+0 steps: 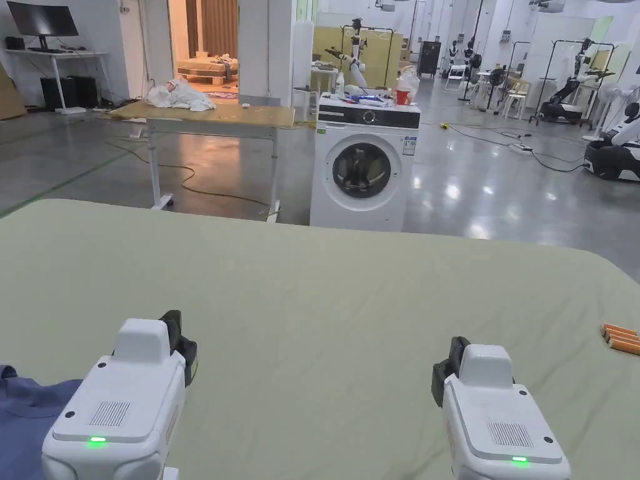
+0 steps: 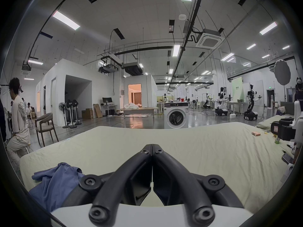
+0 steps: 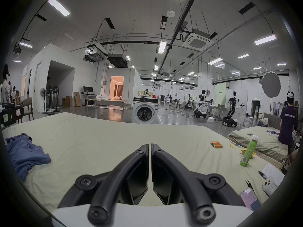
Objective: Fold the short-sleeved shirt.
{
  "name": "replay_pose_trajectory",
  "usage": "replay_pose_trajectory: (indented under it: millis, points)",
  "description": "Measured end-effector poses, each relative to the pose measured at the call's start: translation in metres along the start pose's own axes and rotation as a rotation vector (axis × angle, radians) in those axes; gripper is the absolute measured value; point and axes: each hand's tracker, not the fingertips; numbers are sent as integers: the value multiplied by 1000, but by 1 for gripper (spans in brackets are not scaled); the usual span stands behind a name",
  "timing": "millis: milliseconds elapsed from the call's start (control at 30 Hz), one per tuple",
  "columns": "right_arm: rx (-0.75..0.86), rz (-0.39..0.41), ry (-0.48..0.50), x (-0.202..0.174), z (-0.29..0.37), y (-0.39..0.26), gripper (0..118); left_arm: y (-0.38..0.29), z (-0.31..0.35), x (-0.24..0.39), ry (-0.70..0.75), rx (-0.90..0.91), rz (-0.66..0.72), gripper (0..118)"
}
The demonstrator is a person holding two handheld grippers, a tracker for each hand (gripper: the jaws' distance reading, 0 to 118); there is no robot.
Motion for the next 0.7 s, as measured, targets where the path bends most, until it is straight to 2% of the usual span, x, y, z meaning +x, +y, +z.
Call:
replay_pose_trajectory:
  millis: [700]
  points:
    - [-13,15,6,-1,0,1,1,-6,-6,-6,1,-19,7,0]
